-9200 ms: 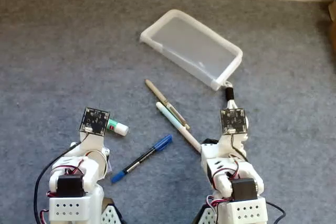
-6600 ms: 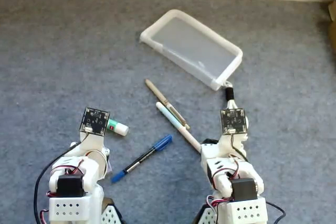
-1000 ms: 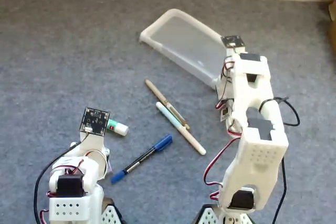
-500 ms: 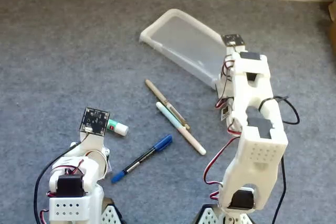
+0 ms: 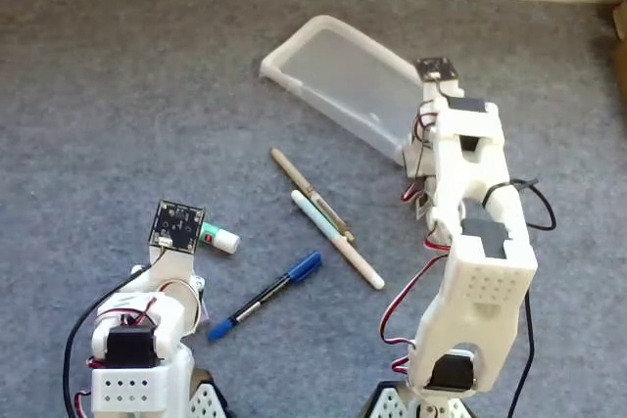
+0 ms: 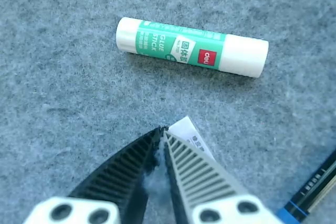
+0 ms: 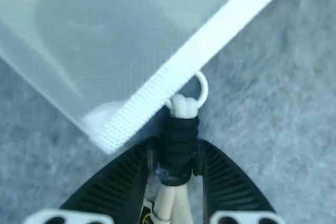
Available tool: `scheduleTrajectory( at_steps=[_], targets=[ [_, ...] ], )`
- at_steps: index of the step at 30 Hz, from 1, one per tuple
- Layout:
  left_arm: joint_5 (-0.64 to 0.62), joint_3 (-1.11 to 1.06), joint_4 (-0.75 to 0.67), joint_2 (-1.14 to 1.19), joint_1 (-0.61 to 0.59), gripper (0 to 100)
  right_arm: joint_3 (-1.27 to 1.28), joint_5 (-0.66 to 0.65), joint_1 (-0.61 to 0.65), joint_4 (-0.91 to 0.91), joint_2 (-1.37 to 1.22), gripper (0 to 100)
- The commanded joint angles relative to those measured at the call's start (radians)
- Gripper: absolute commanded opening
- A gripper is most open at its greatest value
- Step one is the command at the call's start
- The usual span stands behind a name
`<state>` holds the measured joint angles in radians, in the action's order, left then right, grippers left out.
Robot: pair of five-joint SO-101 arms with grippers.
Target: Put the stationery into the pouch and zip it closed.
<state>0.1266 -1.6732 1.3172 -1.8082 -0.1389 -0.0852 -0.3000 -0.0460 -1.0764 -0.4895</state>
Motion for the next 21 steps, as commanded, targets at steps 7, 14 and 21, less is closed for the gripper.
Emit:
scheduleTrajectory(
  at_steps=[7, 14, 21],
  targets=[
    [-0.006, -0.021, 0.005, -0.005, -0.013, 1, -0.061, -0.011, -0.01, -0.047, 0.019, 0.7],
    [-0.006, -0.021, 0.005, -0.005, -0.013, 1, -0.084, -0.048, 0.012, -0.166, 0.096, 0.5],
    [-0.006, -0.021, 0.005, -0.005, -0.013, 1, 0.097, -0.08, 0.073, -0.177, 0.363, 0.5]
  ],
)
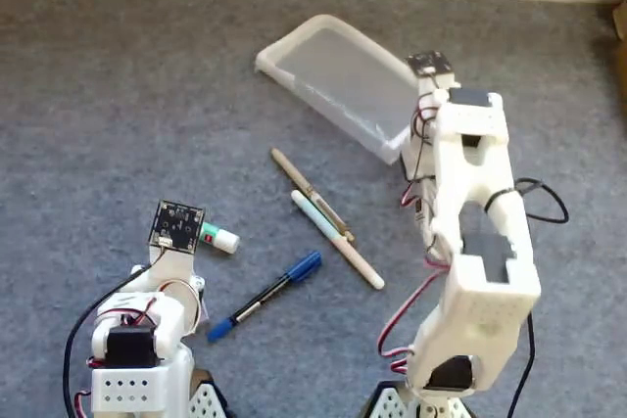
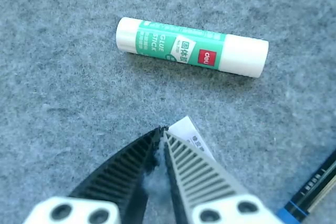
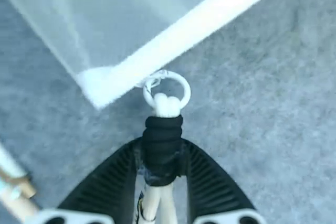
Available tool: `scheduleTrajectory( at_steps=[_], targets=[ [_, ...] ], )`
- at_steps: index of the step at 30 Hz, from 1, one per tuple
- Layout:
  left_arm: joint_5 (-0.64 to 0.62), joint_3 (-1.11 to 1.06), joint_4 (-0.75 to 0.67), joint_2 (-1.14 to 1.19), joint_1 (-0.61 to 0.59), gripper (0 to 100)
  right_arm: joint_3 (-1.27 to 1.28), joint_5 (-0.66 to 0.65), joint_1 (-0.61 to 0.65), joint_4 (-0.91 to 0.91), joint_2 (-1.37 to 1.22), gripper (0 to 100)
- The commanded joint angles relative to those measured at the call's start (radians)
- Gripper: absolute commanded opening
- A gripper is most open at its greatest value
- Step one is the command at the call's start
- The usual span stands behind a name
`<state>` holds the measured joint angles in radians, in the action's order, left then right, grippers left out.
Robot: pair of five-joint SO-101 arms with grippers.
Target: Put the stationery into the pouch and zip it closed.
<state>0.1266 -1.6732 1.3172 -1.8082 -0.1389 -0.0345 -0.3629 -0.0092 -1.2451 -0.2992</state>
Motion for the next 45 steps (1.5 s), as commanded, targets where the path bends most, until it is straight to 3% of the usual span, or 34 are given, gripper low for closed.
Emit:
scheduleTrajectory(
  at_steps=[1, 12, 21, 29, 35, 45],
  targets=[
    [-0.006, -0.021, 0.005, -0.005, -0.013, 1, 0.082, -0.018, 0.044, -0.005, 0.217, 0.5],
    [-0.006, -0.021, 0.005, -0.005, -0.013, 1, 0.374, -0.018, 0.14, -0.004, 0.634, 0.5],
    [-0.006, -0.021, 0.005, -0.005, -0.013, 1, 0.519, 0.023, 0.325, 0.007, 0.886, 0.5],
    [-0.006, -0.021, 0.005, -0.005, -0.013, 1, 0.644, 0.066, 0.354, 0.085, 1.033, 0.5],
    [-0.006, -0.021, 0.005, -0.005, -0.013, 1, 0.803, 0.101, 0.443, 0.211, 1.129, 0.5],
    [-0.006, -0.021, 0.005, -0.005, -0.013, 1, 0.951, 0.16, 0.452, 0.314, 1.285, 0.5]
  ],
)
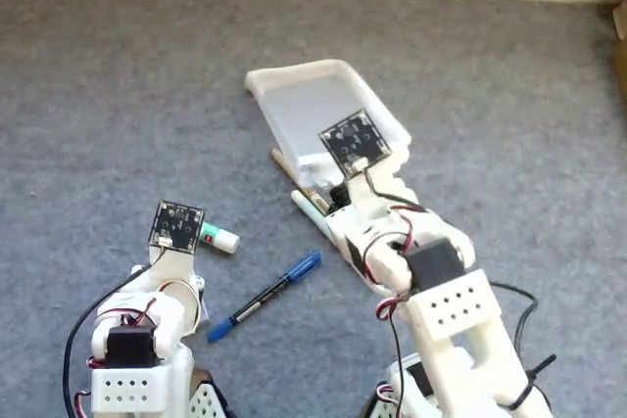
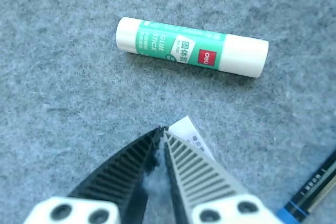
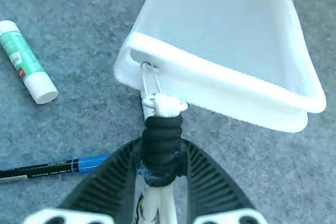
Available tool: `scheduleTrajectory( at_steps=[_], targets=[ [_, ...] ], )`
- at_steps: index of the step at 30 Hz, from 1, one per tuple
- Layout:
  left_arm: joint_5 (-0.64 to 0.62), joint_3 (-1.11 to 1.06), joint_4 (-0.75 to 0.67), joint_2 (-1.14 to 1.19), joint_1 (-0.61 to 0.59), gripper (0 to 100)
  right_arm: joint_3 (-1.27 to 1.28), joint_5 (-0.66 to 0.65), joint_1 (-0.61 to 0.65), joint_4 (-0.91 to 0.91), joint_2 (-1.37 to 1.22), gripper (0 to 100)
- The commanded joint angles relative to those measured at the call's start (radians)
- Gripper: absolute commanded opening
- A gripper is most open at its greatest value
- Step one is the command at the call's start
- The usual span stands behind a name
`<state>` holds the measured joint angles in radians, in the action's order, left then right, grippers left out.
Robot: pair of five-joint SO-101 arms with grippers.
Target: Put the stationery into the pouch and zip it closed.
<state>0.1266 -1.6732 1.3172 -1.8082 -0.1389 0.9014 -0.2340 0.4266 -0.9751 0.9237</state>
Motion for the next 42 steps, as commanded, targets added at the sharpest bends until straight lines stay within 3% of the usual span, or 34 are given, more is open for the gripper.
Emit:
scheduleTrajectory(
  at_steps=[1, 10, 18, 27, 35, 39, 42],
  targets=[
    [-0.006, -0.021, 0.005, -0.005, -0.013, 1, 0.028, 0.034, 0.016, 0.045, 0.076, 0.5],
    [-0.009, -0.021, 0.005, -0.005, 0.024, 1, 0.087, 0.037, 0.071, 0.048, 0.165, 0.5],
    [-0.006, -0.013, 0.003, -0.008, 0.079, 1, 0.185, 0.037, 0.105, 0.154, 0.277, 0.5],
    [-0.006, 0.234, 0.0, -0.008, 0.084, 1, 0.28, 0.037, 0.105, 0.157, 0.456, 0.5],
    [-0.008, 0.286, -0.172, -0.007, 0.16, 1, 0.36, 0.037, 0.108, 0.159, 0.601, 0.5],
    [-0.021, 0.321, -0.175, -0.005, 0.249, 11, 0.409, 0.037, 0.108, 0.159, 0.645, 0.5],
    [-0.109, 0.378, -0.175, -0.004, 0.265, 15, 0.43, 0.037, 0.108, 0.159, 0.667, 0.5]
  ],
)
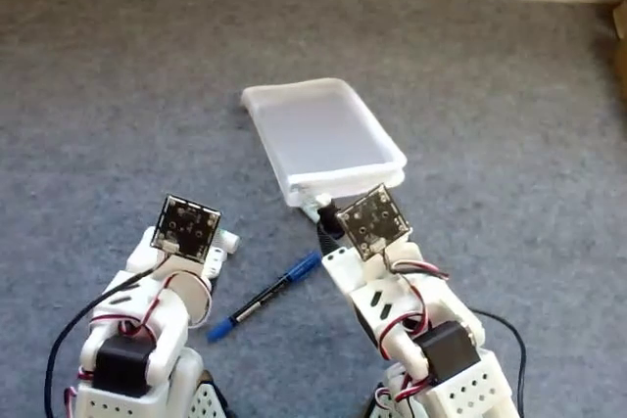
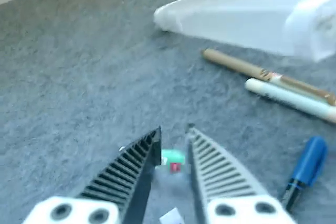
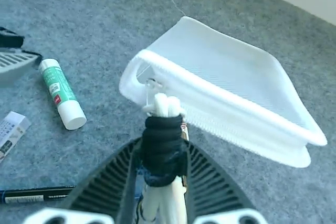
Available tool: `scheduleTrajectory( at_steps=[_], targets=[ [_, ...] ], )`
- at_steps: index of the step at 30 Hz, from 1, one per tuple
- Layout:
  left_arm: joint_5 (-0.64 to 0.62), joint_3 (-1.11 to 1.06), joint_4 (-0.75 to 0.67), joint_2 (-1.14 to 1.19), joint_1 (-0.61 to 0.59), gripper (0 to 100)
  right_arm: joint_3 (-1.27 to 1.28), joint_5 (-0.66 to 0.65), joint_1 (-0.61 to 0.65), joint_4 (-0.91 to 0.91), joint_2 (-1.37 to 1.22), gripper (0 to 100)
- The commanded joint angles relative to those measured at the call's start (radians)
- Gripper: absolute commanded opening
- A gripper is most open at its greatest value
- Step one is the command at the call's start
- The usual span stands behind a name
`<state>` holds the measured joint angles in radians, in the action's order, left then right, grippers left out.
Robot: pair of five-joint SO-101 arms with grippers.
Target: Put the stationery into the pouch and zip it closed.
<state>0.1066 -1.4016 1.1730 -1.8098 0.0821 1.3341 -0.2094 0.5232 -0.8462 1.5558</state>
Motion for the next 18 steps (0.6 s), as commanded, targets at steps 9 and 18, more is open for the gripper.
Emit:
scheduleTrajectory(
  at_steps=[9, 18],
  targets=[
    [-0.175, 0.217, -0.002, -0.002, 0.228, 18, 0.008, 0.012, 0.013, 0.03, 0.048, 0.5],
    [-0.198, 0.214, -0.015, -0.002, 0.378, 18, 0.008, 0.012, 0.013, 0.03, 0.048, 0.5]
  ],
)
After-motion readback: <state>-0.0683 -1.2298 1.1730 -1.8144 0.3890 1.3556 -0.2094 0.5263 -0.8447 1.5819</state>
